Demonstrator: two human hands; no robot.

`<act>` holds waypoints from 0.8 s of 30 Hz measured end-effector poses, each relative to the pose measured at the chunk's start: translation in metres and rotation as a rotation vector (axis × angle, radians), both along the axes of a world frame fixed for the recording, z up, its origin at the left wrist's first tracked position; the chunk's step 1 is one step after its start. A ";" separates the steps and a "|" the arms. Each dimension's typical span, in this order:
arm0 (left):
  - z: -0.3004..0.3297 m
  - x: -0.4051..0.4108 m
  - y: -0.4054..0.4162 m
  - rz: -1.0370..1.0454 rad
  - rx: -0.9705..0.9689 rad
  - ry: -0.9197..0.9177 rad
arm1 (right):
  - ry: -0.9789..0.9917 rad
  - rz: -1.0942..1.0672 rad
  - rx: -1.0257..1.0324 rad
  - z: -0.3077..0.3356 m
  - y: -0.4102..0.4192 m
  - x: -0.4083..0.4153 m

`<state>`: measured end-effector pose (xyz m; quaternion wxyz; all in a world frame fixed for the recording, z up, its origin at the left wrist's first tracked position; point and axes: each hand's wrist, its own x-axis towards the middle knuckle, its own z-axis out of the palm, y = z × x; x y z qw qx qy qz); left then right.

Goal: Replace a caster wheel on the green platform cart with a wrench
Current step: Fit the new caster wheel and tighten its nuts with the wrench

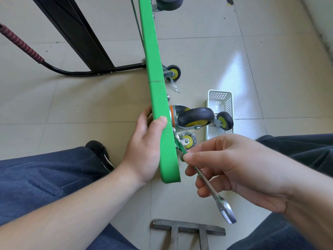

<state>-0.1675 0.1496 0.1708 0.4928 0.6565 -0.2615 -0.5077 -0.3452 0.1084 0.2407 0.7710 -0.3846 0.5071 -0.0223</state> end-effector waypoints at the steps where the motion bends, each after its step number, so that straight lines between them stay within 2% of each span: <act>1: 0.000 0.000 0.000 -0.001 0.004 0.000 | 0.009 -0.003 -0.008 0.000 0.001 -0.002; 10: 0.003 -0.001 -0.001 -0.005 0.010 0.004 | 0.191 -0.004 -0.245 -0.043 0.015 -0.007; 24: 0.001 -0.002 0.000 -0.030 0.017 0.000 | 0.161 0.011 -0.386 -0.082 0.013 0.009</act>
